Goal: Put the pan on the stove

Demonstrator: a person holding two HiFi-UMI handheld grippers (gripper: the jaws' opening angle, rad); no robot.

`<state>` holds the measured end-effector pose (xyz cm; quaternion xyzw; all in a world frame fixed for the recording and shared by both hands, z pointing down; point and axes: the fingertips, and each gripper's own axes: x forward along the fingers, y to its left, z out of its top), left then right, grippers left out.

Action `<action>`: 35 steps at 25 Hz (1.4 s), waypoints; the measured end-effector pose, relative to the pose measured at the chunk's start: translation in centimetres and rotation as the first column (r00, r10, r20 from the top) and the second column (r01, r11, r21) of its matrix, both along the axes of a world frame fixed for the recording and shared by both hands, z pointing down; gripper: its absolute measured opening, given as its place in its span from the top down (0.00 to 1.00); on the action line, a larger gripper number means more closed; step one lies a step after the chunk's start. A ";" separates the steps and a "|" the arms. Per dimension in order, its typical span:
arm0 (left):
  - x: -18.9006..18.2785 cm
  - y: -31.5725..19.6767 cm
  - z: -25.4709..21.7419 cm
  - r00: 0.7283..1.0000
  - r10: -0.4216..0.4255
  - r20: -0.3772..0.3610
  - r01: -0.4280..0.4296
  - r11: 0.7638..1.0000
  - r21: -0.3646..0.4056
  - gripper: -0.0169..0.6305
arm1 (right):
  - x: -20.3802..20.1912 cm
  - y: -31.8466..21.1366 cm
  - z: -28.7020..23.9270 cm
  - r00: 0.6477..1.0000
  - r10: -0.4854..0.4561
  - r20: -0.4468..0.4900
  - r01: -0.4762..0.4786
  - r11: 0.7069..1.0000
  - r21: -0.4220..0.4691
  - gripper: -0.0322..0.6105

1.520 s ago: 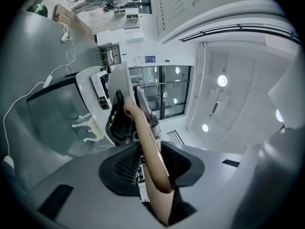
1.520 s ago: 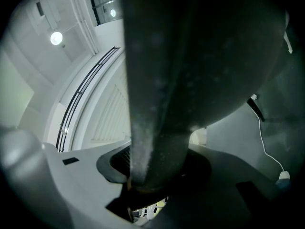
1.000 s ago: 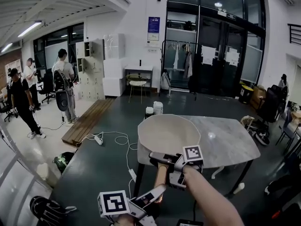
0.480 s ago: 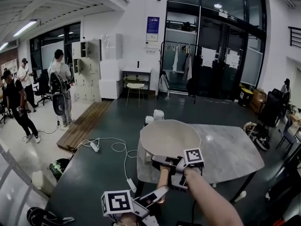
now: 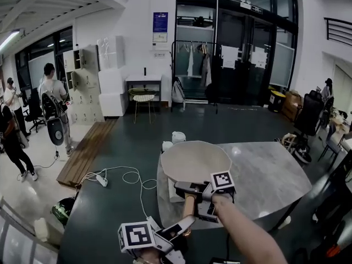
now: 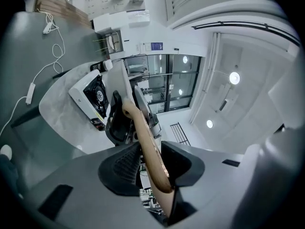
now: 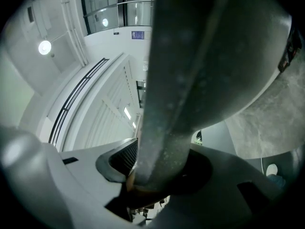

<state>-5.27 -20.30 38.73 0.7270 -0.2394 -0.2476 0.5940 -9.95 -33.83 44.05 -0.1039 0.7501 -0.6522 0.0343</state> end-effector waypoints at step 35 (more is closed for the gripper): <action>1.7 -9.3 6.2 0.998 -0.058 0.023 0.061 0.980 -0.189 0.77 | 1.4 -8.6 6.9 0.998 -0.034 0.055 0.039 0.995 -0.093 0.61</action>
